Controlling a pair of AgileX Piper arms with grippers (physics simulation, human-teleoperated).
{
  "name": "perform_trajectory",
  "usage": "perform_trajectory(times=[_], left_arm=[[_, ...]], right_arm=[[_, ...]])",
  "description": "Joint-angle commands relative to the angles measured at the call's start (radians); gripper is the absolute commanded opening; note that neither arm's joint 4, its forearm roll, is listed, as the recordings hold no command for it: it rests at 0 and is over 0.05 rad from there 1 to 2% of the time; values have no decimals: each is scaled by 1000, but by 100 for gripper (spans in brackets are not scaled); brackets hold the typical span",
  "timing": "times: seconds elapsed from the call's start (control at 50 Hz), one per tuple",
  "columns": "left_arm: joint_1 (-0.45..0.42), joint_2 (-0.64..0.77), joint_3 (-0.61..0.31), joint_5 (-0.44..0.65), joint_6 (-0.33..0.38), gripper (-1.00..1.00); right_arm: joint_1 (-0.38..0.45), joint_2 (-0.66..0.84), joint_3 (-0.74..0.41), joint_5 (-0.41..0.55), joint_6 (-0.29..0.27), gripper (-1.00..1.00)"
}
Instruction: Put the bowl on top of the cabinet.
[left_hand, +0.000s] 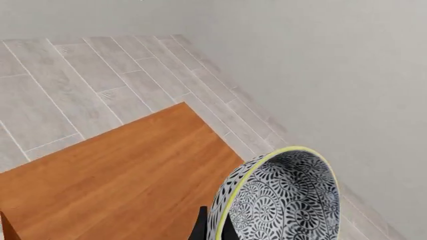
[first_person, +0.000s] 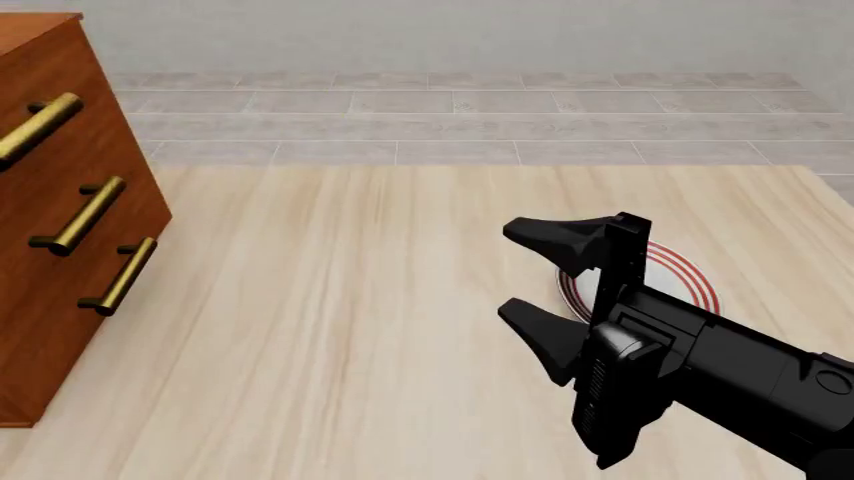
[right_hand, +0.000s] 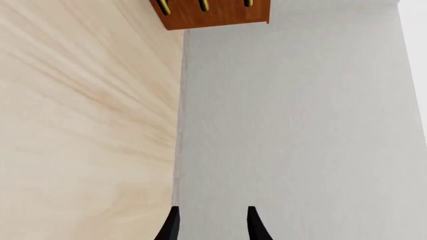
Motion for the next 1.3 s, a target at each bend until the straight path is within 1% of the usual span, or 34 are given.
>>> perform_trajectory(times=[0.02, 0.04, 0.06, 0.08, 0.16, 0.18, 0.2, 0.24, 0.34, 0.36, 0.42, 0.44, 0.46, 0.48, 0.72, 0.84, 0.86, 0.9, 0.92, 1.04, 1.06, 1.08, 1.3], left_arm=[[24, 23, -12, 13, 39, -100], [24, 16, 23, -10, 34, -100], [28, -1, 84, -56, 46, -100], [28, -5, 101, -68, 46, -100], [31, 1, 110, -72, 51, -100], [35, 12, 87, -59, 59, -100], [36, 31, 33, -24, 58, -100], [37, 38, 23, -15, 61, -100], [45, 47, 39, -31, 68, -100], [50, 44, 59, -44, 71, -100], [55, 51, 47, -36, 73, -100], [56, 38, 110, -85, 73, -100], [56, 38, 112, -86, 73, -100], [61, 35, 137, -107, 74, -100], [77, 43, 161, -127, 98, -100], [86, 51, 164, -133, 102, -100], [86, 70, 100, -86, 100, -100], [94, 83, 74, -75, 107, -100], [93, 66, 139, -121, 106, -100], [99, 65, 168, -147, 112, -100], [99, 82, 108, -102, 112, -100], [99, 89, 90, -90, 112, -100], [100, 89, 92, -87, 125, -100]], right_arm=[[0, 0, 0, 0, 0, 100], [0, 0, 0, 0, 0, 100], [0, 0, 0, 0, 0, 100], [0, 0, 0, 0, 0, 100], [0, 0, 0, 0, 0, 100], [0, 0, 0, 0, 0, 100], [0, 0, 0, 0, 0, 100], [0, 0, 0, 0, 0, 100], [0, 0, 0, 0, 0, 100], [0, 0, 0, 0, 0, 100], [0, 0, 0, 0, 0, 100], [0, 0, 0, 0, 0, 100], [0, 0, 0, 0, 0, 100], [0, 0, 0, 0, 0, 100], [0, 0, 0, 0, 0, 100], [0, 0, 0, 0, 0, 100], [0, 0, 0, 0, 0, 100], [0, 0, 0, 0, 0, 100], [0, 0, 0, 0, 0, 100], [0, 0, 0, 0, 0, 100], [0, 0, 0, 0, 0, 100], [0, 0, 0, 0, 0, 100], [0, 0, 0, 0, 0, 100]])
